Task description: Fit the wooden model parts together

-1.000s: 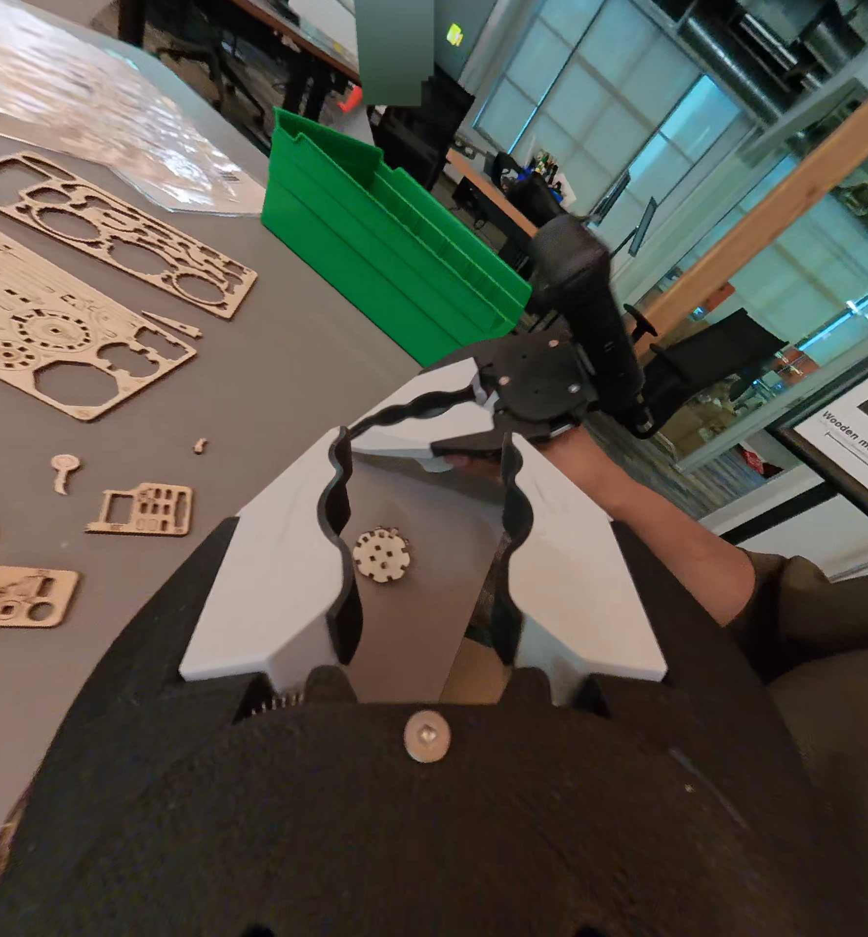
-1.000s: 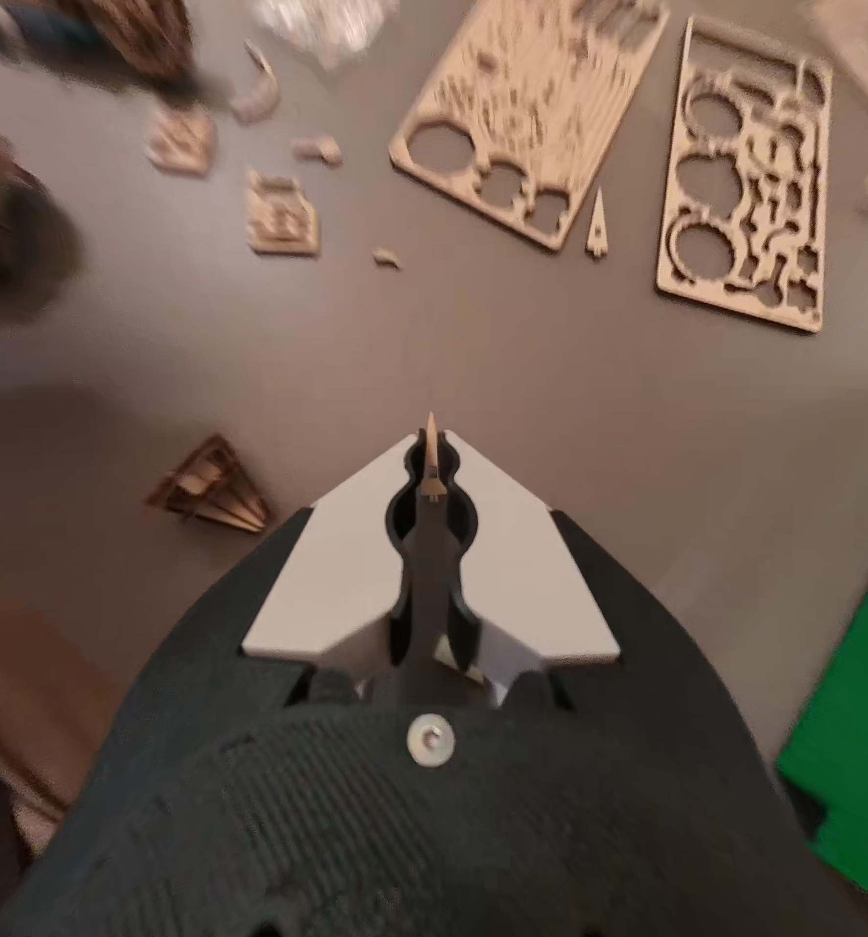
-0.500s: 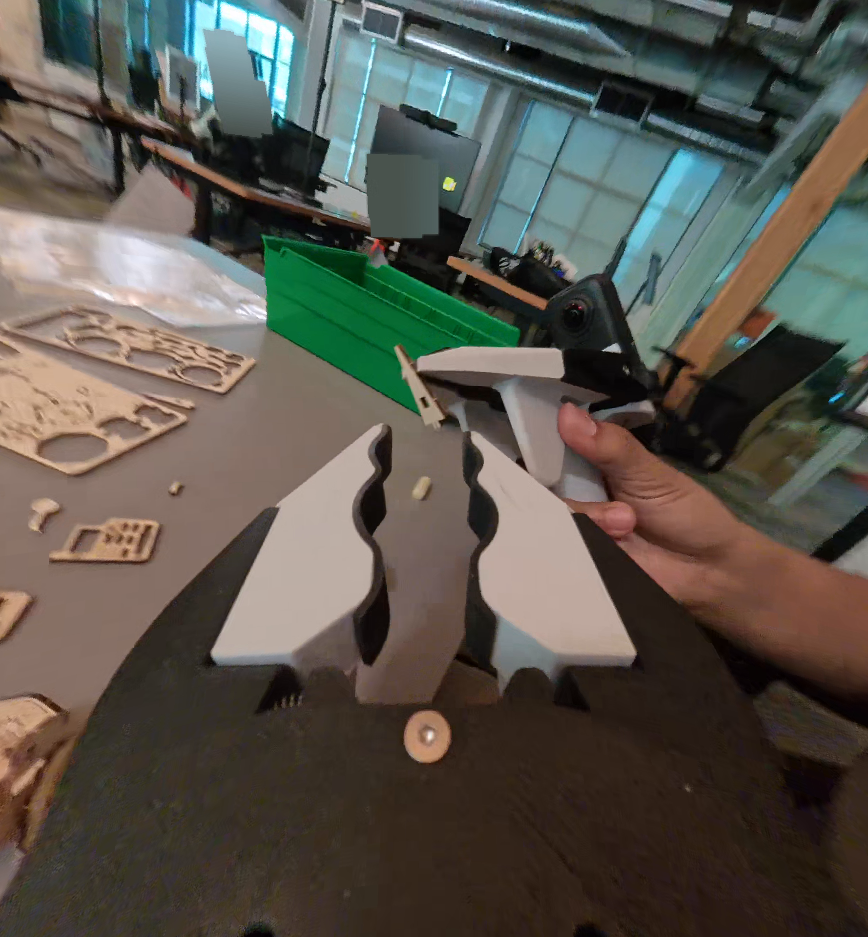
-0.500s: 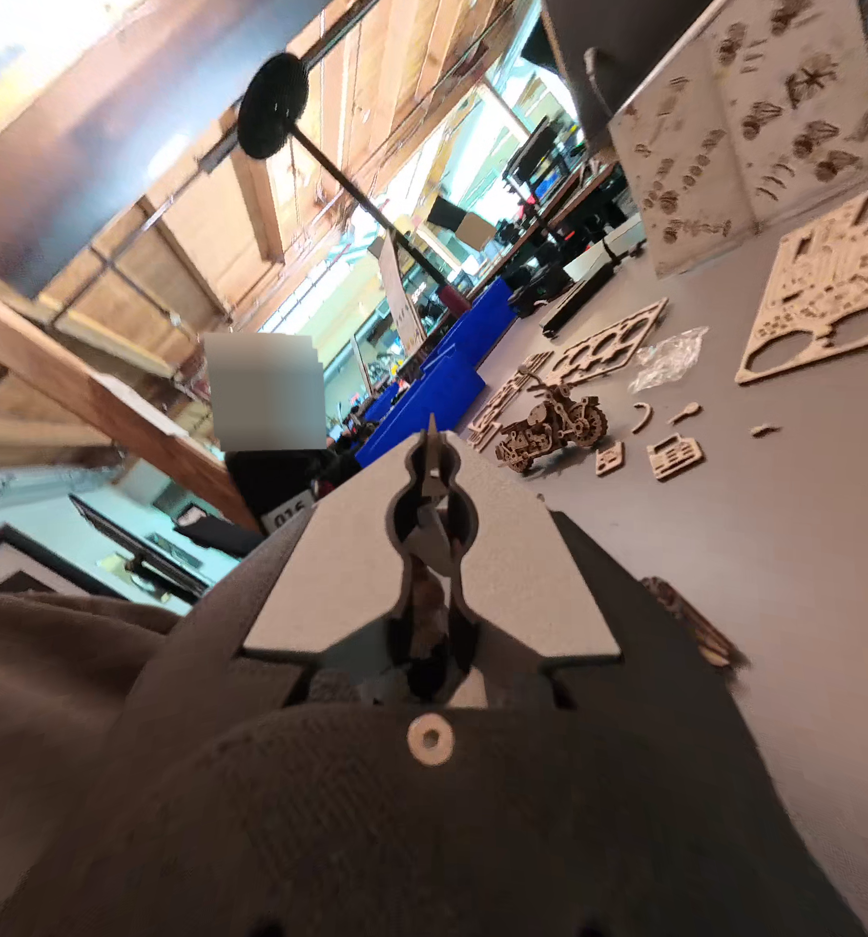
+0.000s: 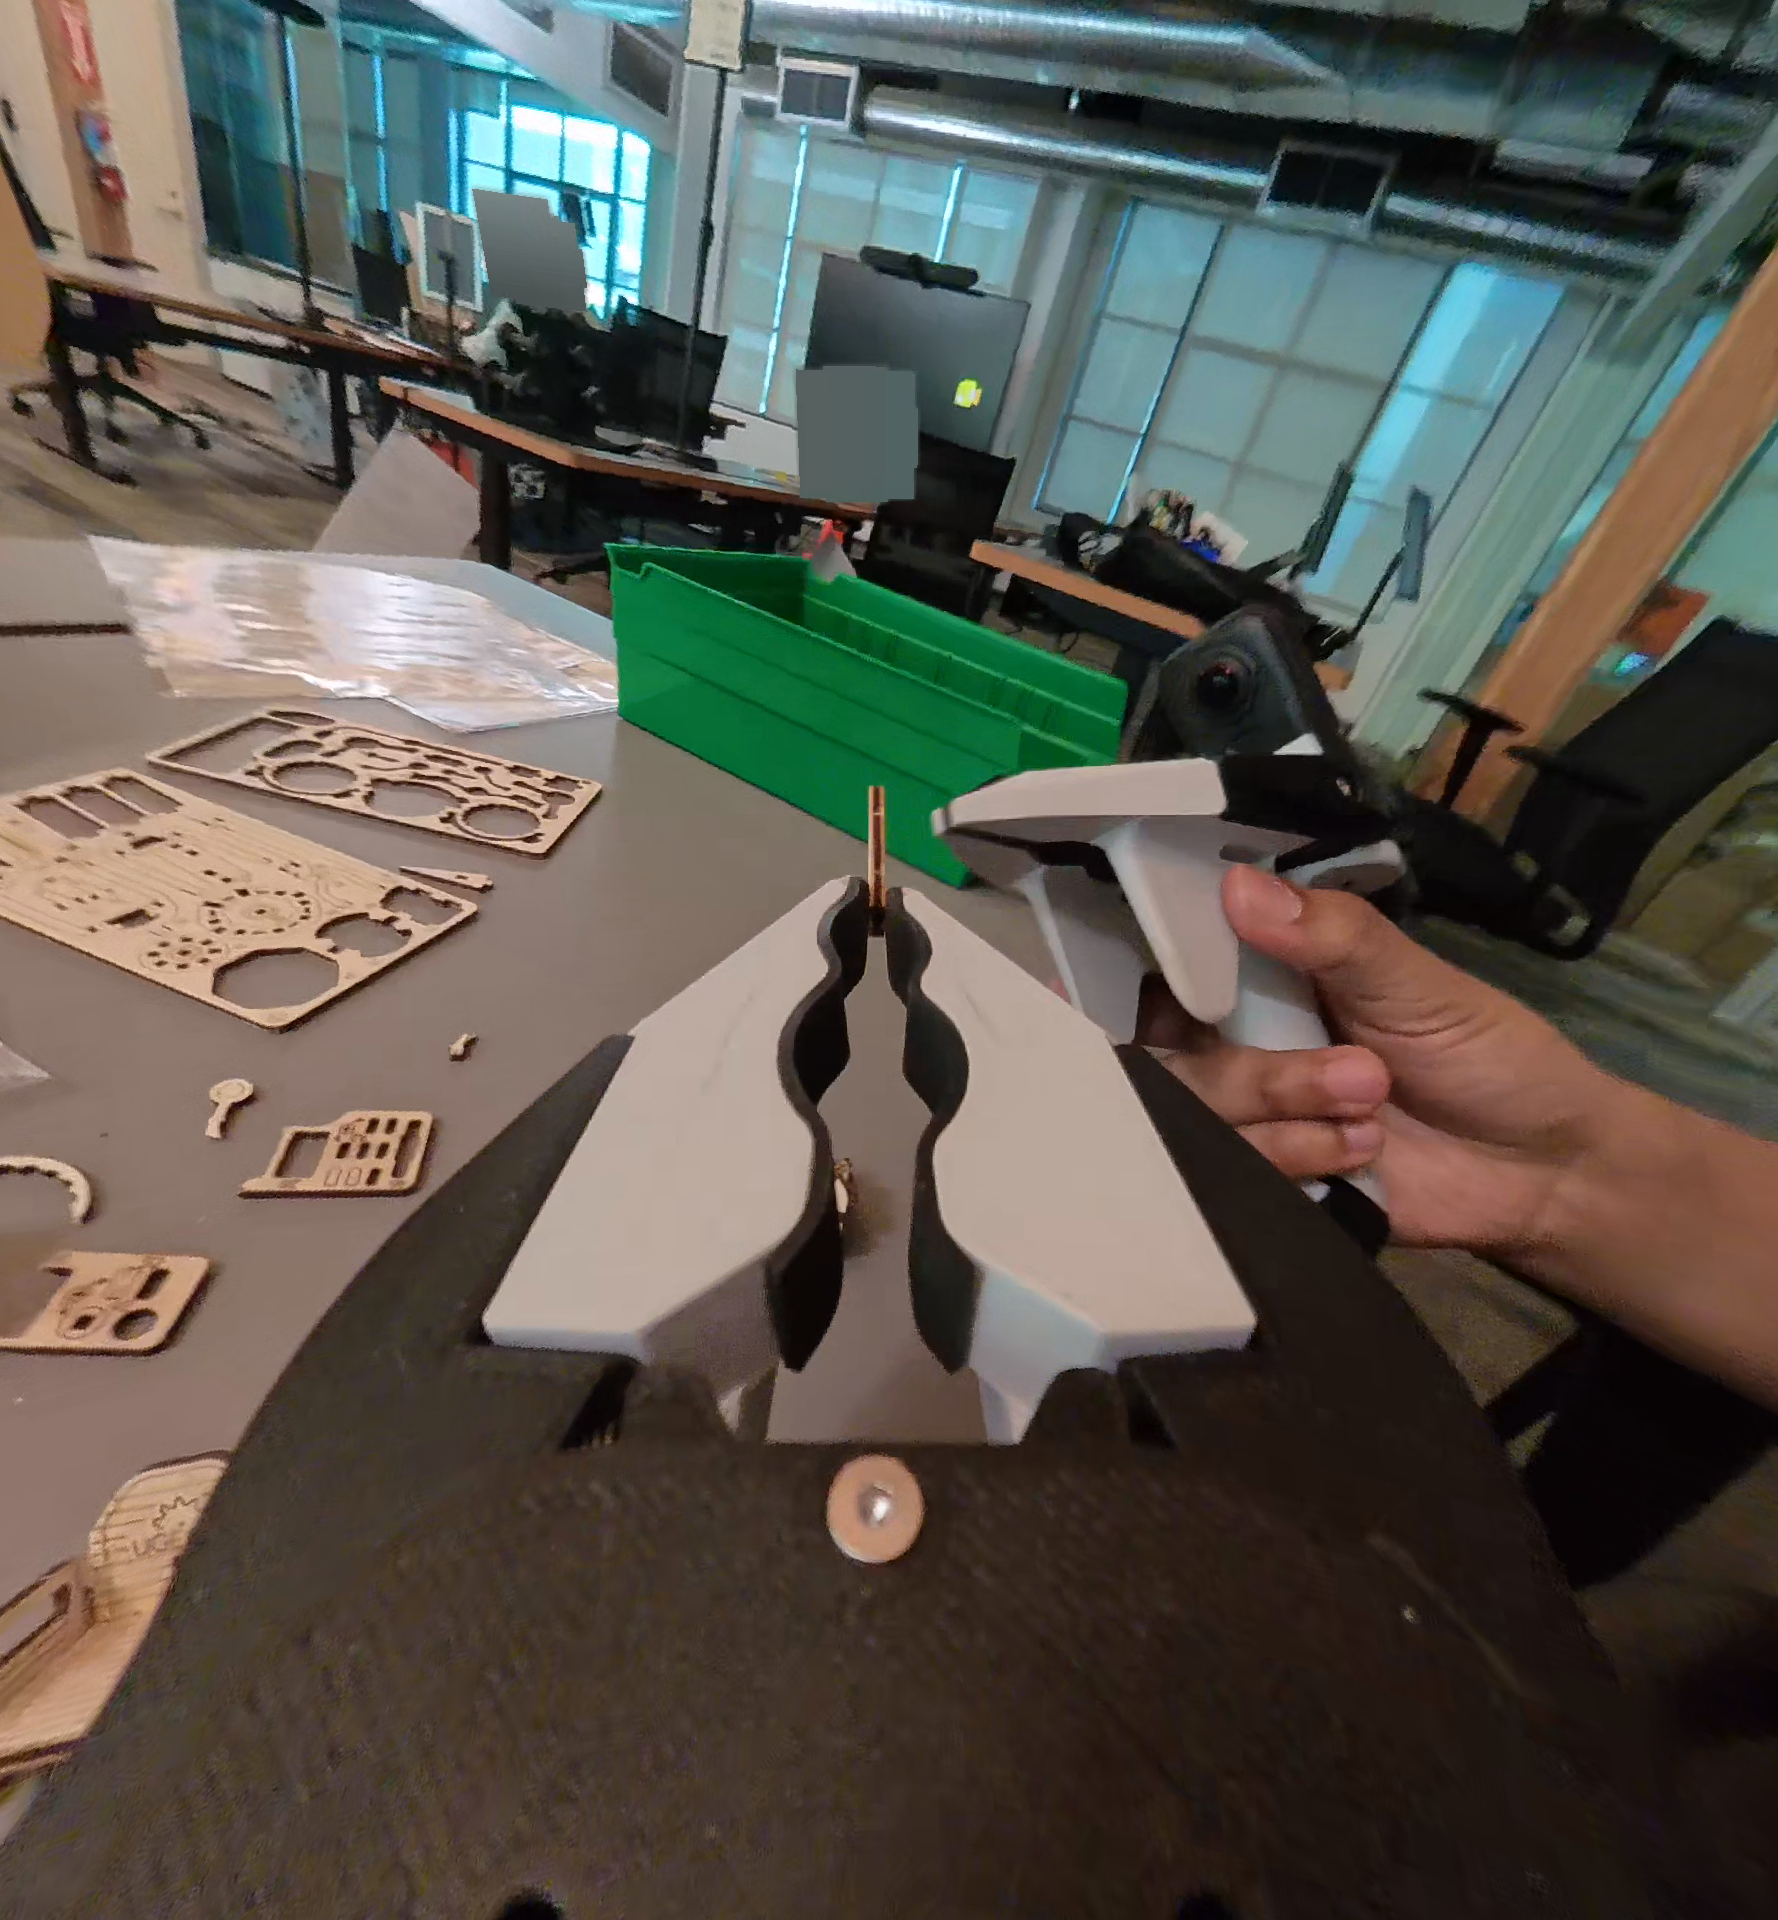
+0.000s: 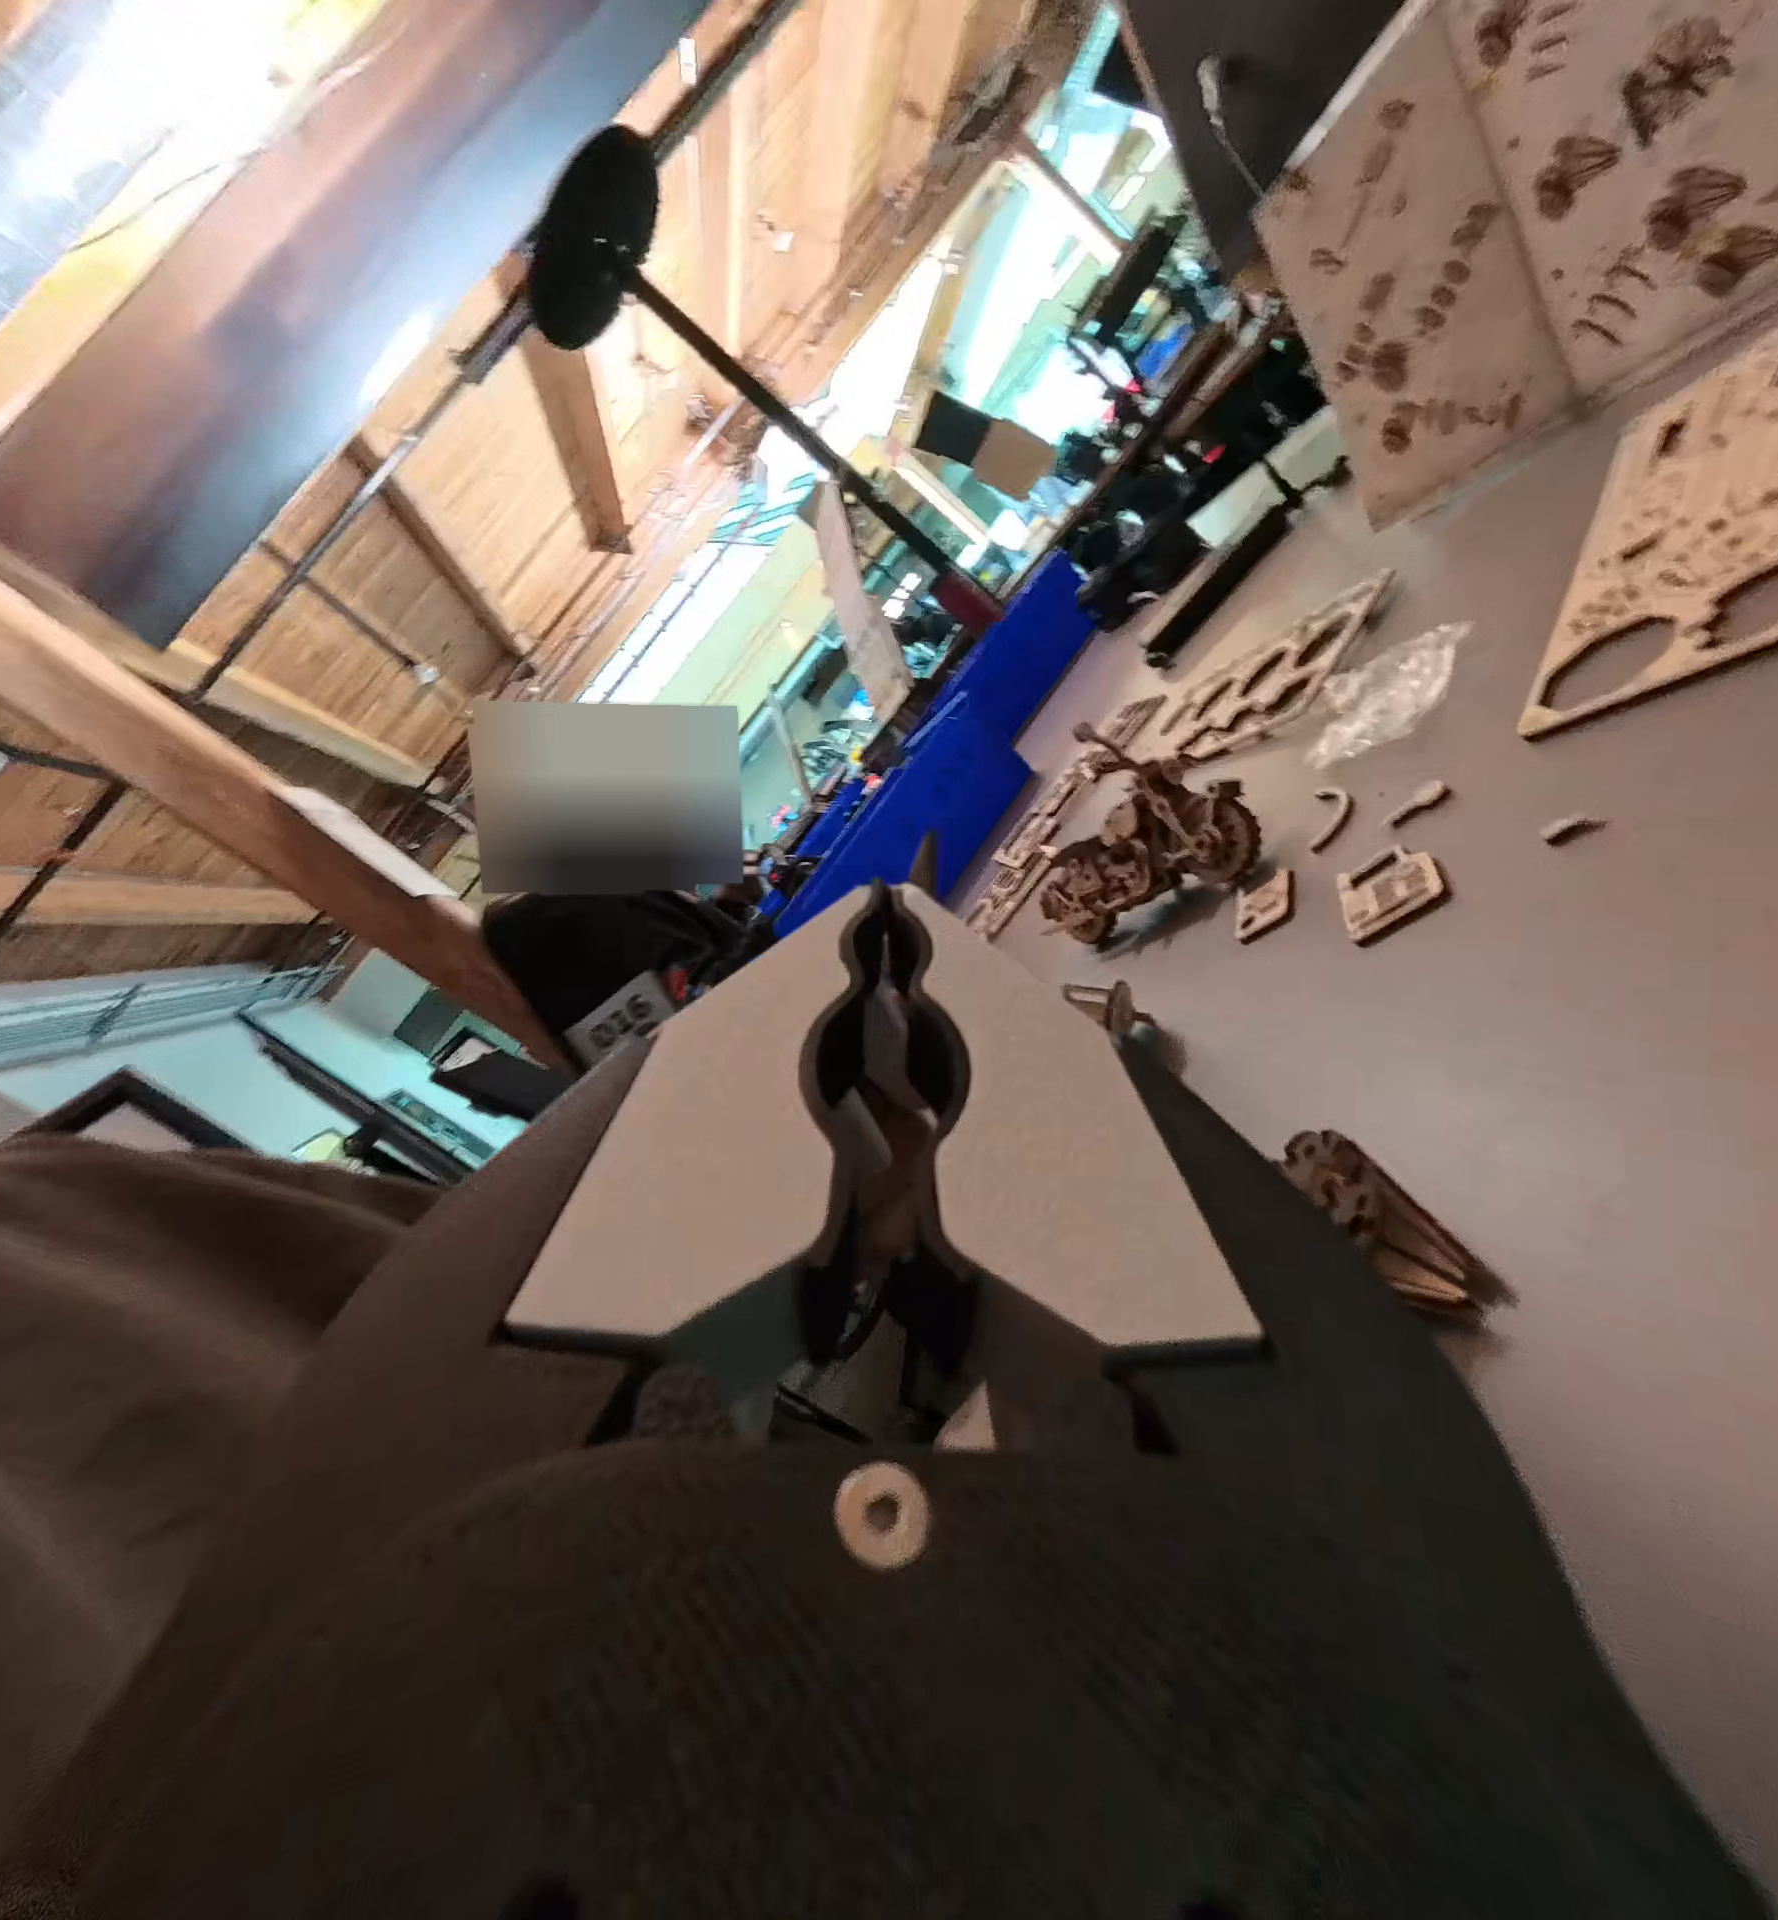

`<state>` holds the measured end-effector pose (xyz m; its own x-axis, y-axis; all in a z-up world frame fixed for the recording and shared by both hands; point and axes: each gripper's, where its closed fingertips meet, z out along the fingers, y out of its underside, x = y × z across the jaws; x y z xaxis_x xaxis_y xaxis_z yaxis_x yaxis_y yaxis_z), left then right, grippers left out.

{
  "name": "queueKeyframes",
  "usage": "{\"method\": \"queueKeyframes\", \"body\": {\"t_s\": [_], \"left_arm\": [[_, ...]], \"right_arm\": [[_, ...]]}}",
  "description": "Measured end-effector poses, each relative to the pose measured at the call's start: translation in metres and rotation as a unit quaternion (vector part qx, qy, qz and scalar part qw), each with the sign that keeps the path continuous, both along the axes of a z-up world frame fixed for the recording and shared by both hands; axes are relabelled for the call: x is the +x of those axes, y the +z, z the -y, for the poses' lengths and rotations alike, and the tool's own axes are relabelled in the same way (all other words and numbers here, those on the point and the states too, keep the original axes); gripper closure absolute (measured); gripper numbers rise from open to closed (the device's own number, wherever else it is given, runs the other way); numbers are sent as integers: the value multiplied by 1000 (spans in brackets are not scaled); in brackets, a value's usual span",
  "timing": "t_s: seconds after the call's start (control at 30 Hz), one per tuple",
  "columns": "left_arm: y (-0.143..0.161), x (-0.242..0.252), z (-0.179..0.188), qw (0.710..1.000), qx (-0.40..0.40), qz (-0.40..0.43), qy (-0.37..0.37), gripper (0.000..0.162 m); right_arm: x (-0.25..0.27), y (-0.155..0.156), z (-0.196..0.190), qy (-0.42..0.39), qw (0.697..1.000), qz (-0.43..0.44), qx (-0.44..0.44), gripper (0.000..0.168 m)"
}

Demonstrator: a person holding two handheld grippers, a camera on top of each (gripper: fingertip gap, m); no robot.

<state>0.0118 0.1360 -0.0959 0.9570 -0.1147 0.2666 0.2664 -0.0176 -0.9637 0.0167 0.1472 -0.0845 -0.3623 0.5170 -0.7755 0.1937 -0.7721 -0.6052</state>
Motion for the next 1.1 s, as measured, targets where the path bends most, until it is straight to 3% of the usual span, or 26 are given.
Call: {"method": "queueKeyframes", "body": {"t_s": [0.1,0.17,0.2,0.27,0.33,0.43,0.57,0.77,0.87,0.97,1.1], "left_arm": [[-1,-6,1,995,-8,88,-39,162],[-11,1,0,978,-46,171,-106,162],[-16,5,0,964,-69,214,-143,162],[-25,17,5,928,-114,281,-215,162],[-32,26,10,910,-149,292,-254,162],[-45,35,15,902,-190,269,-279,162],[-51,40,19,889,-208,276,-301,162],[-57,43,20,886,-220,268,-307,162],[-58,34,12,905,-198,258,-273,160],[-61,23,5,935,-191,199,-222,126],[-72,11,-3,969,-203,40,-133,108]], "right_arm": [[13,19,-14,-2,996,-58,61,157],[23,24,-15,-3,977,-84,195,150],[26,18,-12,2,954,-79,288,145],[33,-7,-7,19,880,-53,471,145],[36,-28,-3,33,815,-24,578,148],[36,-52,15,85,771,9,631,140],[33,-71,29,109,722,22,683,144],[30,-75,34,108,710,16,696,159],[29,-78,25,99,711,36,695,163],[28,-88,-4,71,706,86,699,163],[30,-96,-29,54,736,120,664,163]]}}
